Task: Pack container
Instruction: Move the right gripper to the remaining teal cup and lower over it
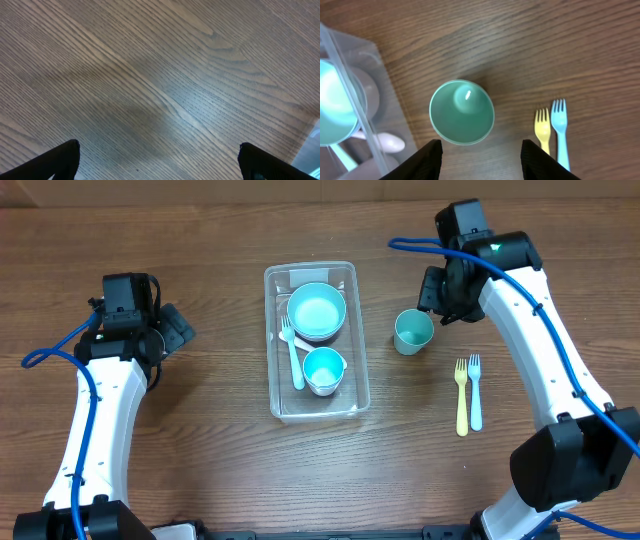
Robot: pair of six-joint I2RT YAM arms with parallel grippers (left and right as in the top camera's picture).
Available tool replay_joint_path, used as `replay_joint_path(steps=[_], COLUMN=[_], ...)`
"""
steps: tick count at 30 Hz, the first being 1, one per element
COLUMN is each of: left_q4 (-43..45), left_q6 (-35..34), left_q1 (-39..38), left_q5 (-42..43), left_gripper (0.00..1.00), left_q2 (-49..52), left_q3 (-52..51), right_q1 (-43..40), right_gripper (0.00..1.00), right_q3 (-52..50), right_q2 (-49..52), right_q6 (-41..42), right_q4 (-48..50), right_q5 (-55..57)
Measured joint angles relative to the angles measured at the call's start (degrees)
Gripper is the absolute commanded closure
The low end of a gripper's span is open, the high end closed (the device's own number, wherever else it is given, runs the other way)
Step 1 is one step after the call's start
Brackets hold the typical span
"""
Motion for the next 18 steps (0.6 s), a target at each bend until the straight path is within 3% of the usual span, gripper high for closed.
replay_joint_path(steps=[9, 14, 15, 18], left_q4=[0.0, 0.0, 0.0, 0.0], left_q6=[0.0, 0.0, 0.0, 0.0], left_q1=[0.0, 0.0, 0.0, 0.0], left_q5=[0.0, 0.0, 0.0, 0.0], left_gripper=[0.00, 0.00, 0.00, 0.00], left_q2=[0.0, 0.0, 0.0, 0.0], left_q3=[0.0, 0.0, 0.0, 0.0], right_q1=[-1.1, -1.1, -1.1, -1.1], right_gripper=[0.46, 0.47, 0.49, 0.71], right_q3=[-16.2, -20.7, -21.4, -21.5], right_q2=[0.0, 0.0, 0.0, 0.0], right_q6=[0.1, 0.1, 0.1, 0.3], right_q4=[15.4, 18.8, 19.4, 19.5], right_q5=[-2.5, -2.6, -2.6, -2.6])
